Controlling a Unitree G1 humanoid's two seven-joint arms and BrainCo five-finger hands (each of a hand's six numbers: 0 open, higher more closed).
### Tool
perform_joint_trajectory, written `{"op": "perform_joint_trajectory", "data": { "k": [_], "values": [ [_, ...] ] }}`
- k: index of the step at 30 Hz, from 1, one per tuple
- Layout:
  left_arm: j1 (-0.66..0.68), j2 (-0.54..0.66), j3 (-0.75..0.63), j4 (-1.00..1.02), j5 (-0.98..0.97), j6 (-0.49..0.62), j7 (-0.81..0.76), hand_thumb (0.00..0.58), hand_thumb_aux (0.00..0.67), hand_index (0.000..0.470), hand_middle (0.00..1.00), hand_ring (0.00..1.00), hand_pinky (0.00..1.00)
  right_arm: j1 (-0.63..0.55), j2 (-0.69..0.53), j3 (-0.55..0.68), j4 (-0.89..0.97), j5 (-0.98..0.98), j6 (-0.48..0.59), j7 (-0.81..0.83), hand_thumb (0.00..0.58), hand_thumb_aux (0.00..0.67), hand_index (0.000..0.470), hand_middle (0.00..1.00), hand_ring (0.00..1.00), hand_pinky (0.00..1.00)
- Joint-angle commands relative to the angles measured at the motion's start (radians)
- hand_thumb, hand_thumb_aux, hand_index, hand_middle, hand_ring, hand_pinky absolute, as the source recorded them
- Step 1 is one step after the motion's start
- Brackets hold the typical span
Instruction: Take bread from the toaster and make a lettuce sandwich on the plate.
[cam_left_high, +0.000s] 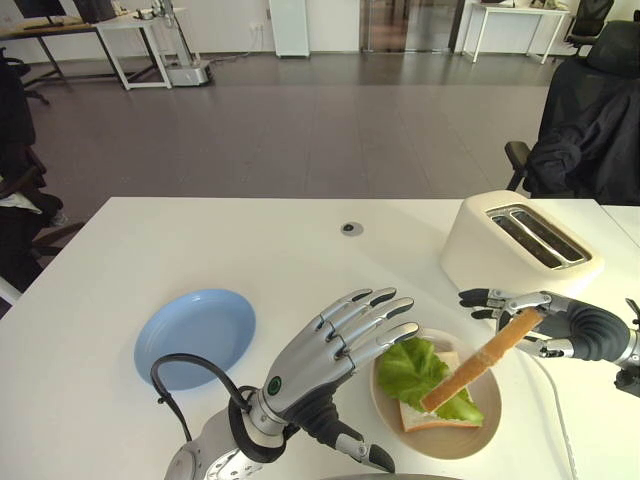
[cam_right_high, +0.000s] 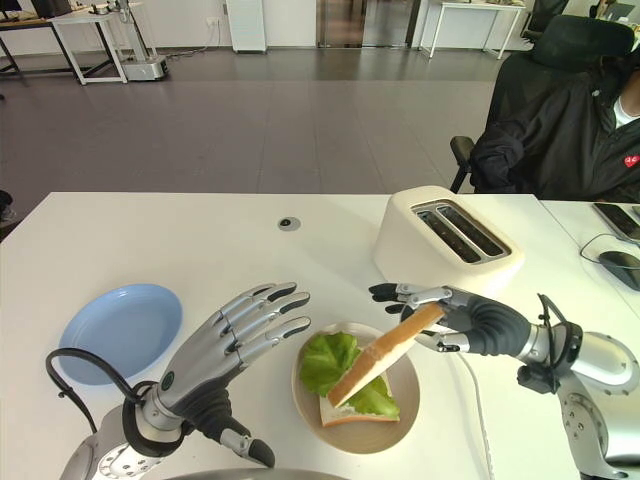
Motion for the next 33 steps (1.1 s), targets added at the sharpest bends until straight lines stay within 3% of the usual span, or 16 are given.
{"op": "perform_joint_trajectory", "data": {
  "k": [1,12,16,22,27,33],
  "values": [
    [0.005,-0.001,-0.009,-0.015,0.009,0.008,-0.017,0.000,0.000,0.000,0.00,0.00,0.00,0.025,-0.011,0.048,0.032,-0.109,-0.057,0.019,0.580,0.670,0.470,0.00,0.00,0.00],
    [0.002,-0.021,-0.120,0.006,0.101,0.013,-0.044,0.000,0.000,0.000,0.00,0.00,0.00,-0.077,0.035,0.232,0.155,-0.316,-0.077,-0.092,0.580,0.670,0.470,0.00,0.00,0.00],
    [-0.010,-0.040,-0.216,0.018,0.284,0.026,-0.057,0.000,0.000,0.000,0.00,0.00,0.00,-0.121,0.038,0.283,0.200,-0.388,-0.109,-0.124,0.580,0.670,0.470,0.00,0.00,0.00],
    [-0.072,0.005,-0.350,0.087,0.594,0.064,-0.041,0.000,0.000,0.000,0.00,0.00,0.00,-0.189,0.042,0.360,0.272,-0.480,-0.172,-0.154,0.535,0.483,0.339,0.00,0.00,0.00],
    [-0.161,0.040,-0.431,0.194,0.757,0.136,-0.044,0.000,0.000,0.000,0.00,0.00,0.00,-0.203,0.049,0.387,0.289,-0.499,-0.195,-0.164,0.511,0.439,0.308,0.00,0.00,0.00],
    [-0.184,0.070,-0.459,0.392,0.655,0.183,-0.002,0.000,0.000,0.000,0.00,0.00,0.00,-0.205,0.058,0.408,0.281,-0.502,-0.208,-0.171,0.494,0.413,0.289,0.00,0.00,0.00]
  ]
}}
